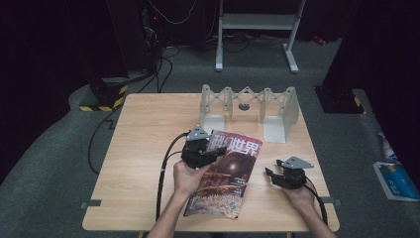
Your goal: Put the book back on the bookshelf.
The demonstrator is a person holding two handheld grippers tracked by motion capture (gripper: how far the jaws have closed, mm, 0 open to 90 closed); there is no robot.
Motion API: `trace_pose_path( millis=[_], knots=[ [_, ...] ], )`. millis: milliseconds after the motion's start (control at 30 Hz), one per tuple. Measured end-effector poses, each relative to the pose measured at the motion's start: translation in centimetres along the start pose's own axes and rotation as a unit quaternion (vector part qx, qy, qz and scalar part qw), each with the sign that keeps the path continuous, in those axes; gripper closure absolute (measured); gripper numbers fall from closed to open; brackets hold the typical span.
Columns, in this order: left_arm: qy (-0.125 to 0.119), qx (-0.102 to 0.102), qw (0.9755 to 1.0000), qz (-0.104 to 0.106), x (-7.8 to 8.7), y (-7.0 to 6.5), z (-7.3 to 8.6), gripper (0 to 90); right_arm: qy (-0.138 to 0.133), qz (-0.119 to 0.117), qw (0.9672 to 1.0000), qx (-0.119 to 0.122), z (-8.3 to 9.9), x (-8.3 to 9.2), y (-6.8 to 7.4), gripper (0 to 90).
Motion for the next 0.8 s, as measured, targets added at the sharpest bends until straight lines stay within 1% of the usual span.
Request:
trace_pose_path(
  millis=[100,200,300,467,533,800],
  knots=[
    [-0.006,0.0,1.0,-0.004,0.4,0.0,-0.6,83.2,0.0,0.0,1.0,0.001,0.0,0.0,0.0,39.8],
    [-0.006,-0.003,1.0,-0.006,0.6,-0.1,-1.3,83.3,-0.001,-0.001,1.0,0.003,0.0,0.0,0.0,39.8],
    [-0.007,-0.011,0.9999,-0.009,0.6,-0.3,-2.0,83.3,0.0,-0.001,1.0,0.001,0.0,0.0,0.0,39.8],
    [-0.003,-0.017,0.9998,-0.008,0.4,-0.5,-2.8,83.4,-0.001,-0.001,1.0,0.005,0.0,0.1,0.1,39.8],
    [0.0,-0.027,0.9996,-0.01,0.2,-0.8,-3.5,83.4,-0.002,-0.004,1.0,0.005,0.0,0.0,0.2,39.8],
    [0.01,-0.051,0.9986,-0.008,-0.3,-1.8,-5.2,83.4,-0.003,-0.004,1.0,0.005,0.0,-0.1,0.2,39.8]
  ],
)
Point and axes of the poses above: each handheld gripper's, and its own axes: x roughly backward along the jaws, z roughly out of its underside, y roughly to its left, the point moved 4 cm from there along -x, roughly forward along the jaws, and after that the axes turned 6 degrees about -x, right-handed, at the moved point
